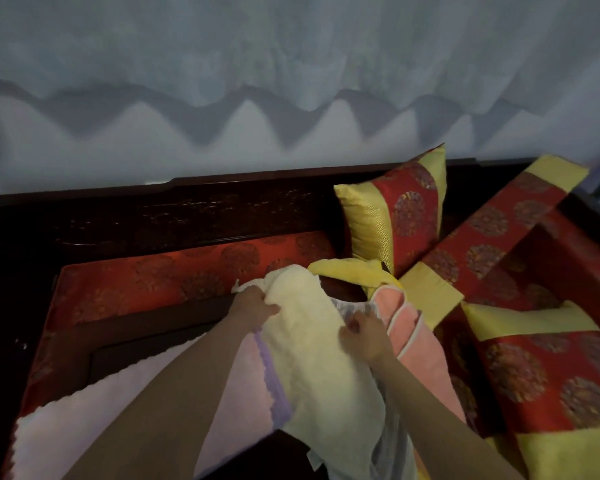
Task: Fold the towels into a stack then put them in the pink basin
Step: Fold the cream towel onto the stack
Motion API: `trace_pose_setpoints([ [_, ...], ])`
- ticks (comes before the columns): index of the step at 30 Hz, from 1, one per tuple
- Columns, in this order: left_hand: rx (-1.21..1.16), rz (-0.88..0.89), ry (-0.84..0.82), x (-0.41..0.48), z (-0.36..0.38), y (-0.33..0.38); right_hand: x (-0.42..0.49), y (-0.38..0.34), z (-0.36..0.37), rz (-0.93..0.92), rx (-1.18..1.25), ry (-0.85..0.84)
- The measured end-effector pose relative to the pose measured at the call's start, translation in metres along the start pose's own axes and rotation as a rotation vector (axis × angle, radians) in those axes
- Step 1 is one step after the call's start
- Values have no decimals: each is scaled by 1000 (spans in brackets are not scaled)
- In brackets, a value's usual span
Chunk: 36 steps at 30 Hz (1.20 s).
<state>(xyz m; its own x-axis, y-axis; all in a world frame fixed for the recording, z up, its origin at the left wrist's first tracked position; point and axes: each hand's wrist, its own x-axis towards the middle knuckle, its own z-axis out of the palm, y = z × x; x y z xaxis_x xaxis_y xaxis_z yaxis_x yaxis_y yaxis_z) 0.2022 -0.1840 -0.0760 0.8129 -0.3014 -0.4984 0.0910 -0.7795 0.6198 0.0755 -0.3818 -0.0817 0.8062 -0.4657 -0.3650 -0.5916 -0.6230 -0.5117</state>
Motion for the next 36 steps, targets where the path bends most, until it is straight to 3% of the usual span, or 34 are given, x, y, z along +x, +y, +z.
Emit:
trace_pose_setpoints([
  [2, -125, -17, -55, -8, -3, 8, -9, -5, -8, 7, 156, -25],
  [5, -492, -28, -137, -30, -26, 24, -25, -14, -24, 12, 453, -24],
  [8, -719, 68, -243, -65, -65, 60, -42, -23, -47, -8, 593, -148],
  [11, -814, 230, -284, -102, -108, 108, -53, -38, -76, -34, 623, -180],
  [15, -841, 345, -267, -147, -156, 166, -54, -50, -105, 151, 735, -90],
  [19, -966, 390, -202, -185, -191, 204, -68, -60, -106, 310, 805, -222],
  [23, -1167, 427, -221, -222, -205, 193, -71, -86, -110, 236, 1196, -364],
  [26, -1254, 298, -186, -238, -188, 157, -72, -106, -123, 109, 1528, -430],
  [28, -1235, 96, -167, -243, -169, 123, -81, -123, -138, 29, 1554, -491],
  [31, -1181, -125, -181, -255, -154, 83, -88, -145, -159, -17, 1398, -600],
  [36, -1233, -32, -2, -249, -174, 52, -89, -170, -172, -113, 965, -752],
])
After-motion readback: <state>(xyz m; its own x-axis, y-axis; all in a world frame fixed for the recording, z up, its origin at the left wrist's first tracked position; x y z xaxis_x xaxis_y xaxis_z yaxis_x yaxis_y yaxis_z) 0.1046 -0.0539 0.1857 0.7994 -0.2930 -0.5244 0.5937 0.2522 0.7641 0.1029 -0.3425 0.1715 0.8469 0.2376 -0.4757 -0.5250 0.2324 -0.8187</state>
